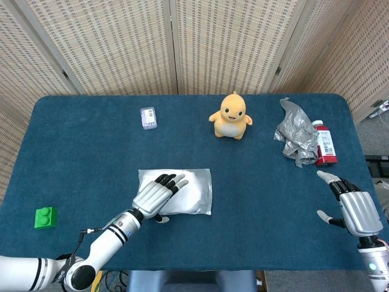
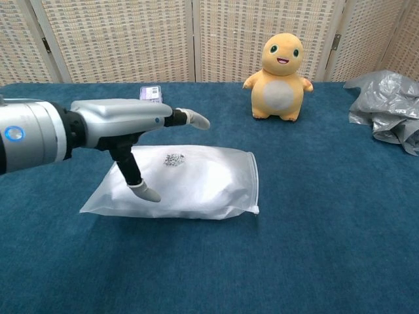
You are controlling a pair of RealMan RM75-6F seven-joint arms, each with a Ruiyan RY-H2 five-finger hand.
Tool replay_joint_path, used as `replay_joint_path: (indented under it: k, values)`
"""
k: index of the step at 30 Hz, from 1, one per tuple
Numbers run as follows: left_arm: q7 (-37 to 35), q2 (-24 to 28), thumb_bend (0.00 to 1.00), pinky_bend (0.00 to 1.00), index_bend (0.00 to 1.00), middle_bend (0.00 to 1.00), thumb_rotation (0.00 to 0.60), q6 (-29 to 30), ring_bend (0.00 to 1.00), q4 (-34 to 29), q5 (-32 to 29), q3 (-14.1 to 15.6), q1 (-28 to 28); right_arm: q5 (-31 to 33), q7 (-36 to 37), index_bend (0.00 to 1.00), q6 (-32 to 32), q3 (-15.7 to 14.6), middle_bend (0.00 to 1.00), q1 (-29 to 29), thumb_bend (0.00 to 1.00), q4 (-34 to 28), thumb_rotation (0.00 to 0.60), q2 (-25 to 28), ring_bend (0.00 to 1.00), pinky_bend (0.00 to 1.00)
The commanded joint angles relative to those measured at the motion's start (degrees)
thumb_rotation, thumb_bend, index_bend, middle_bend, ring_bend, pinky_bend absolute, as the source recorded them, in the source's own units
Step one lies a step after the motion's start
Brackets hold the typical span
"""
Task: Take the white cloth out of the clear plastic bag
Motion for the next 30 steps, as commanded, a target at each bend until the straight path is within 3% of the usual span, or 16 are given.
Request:
replay_joint_path:
  k: [1, 11, 30]
  values:
    - [1.3, -0.7, 0.0, 0.07, 0.0, 0.0, 0.6, -0.1, 0.0, 1.0, -4.0, -0.4, -2.7, 0.0, 0.1, 0.16, 0.0, 0.0, 0.24, 0.0, 0.02, 0.0, 0.6, 0.0, 0.24, 0.43]
    - [2.6, -2.1, 0.0, 0.07, 0.0, 0.0, 0.6, 0.1, 0.0, 3.4, -13.7, 0.0, -8.3, 0.2, 0.6, 0.16, -0.5, -0.3, 0.24, 0.0, 0.02, 0.7, 0.6, -0.5, 0.24, 0.43]
    - [1.4, -3.0, 0.0, 0.07, 0.0, 0.0, 0.6, 0.6, 0.0, 6.7, -24.6, 3.1, -13.4, 0.3, 0.4, 0.16, -1.2, -0.6, 0.24, 0.3, 0.02, 1.0, 0.6, -1.0, 0.24, 0.43]
